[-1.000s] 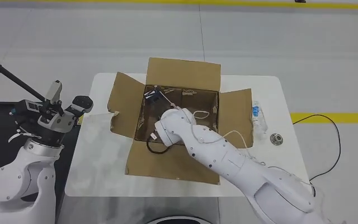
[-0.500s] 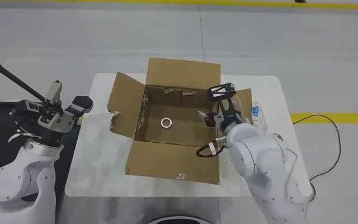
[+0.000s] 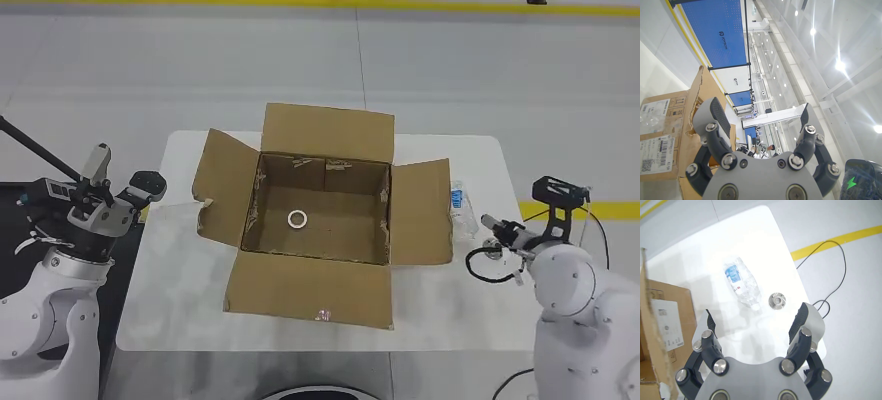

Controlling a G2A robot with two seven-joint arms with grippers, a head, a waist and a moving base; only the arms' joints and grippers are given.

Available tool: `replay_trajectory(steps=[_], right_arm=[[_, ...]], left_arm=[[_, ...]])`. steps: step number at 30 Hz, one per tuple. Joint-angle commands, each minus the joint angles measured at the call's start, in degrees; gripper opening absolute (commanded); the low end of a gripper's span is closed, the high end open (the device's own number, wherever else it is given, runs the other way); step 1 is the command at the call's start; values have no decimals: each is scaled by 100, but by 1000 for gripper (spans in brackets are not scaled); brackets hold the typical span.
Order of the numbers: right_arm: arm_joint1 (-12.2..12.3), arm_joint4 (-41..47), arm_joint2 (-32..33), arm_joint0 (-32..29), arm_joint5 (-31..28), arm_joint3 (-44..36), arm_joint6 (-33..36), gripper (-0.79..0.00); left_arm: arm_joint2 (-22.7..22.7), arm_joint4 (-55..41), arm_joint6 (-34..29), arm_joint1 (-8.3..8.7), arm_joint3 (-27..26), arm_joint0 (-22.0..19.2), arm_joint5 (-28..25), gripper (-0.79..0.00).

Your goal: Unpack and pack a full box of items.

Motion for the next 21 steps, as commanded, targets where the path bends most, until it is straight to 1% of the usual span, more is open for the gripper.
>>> replay_trajectory(steps=[1, 3, 4, 6, 7, 9, 11, 12, 14, 17, 21], right_arm=[[28, 2, 117, 223, -126, 497, 276, 0], [55, -12, 185, 489, -209, 986, 493, 0], [64, -12, 173, 594, -255, 1209, 577, -132], [84, -89, 177, 800, -263, 1581, 673, -200], [90, -57, 173, 887, -303, 1727, 693, -206], [106, 14, 211, 1018, -359, 2002, 727, -280], [122, 68, 221, 1120, -444, 2225, 798, -311], [130, 72, 220, 1166, -469, 2319, 810, -388], [139, 135, 202, 1223, -494, 2478, 810, -406], [161, 176, 186, 1316, -563, 2729, 810, -406], [176, 171, 107, 1415, -501, 2984, 802, -403]], left_arm=[[0, 0, 0, 0, 0, 0, 0, 0], [0, 0, 0, 0, 0, 0, 0, 0], [0, 0, 0, 0, 0, 0, 0, 0], [0, 0, 0, 0, 0, 0, 0, 0], [0, 0, 0, 0, 0, 0, 0, 0], [0, 0, 0, 0, 0, 0, 0, 0], [0, 0, 0, 0, 0, 0, 0, 0], [0, 0, 0, 0, 0, 0, 0, 0], [0, 0, 0, 0, 0, 0, 0, 0], [0, 0, 0, 0, 0, 0, 0, 0], [0, 0, 0, 0, 0, 0, 0, 0]])
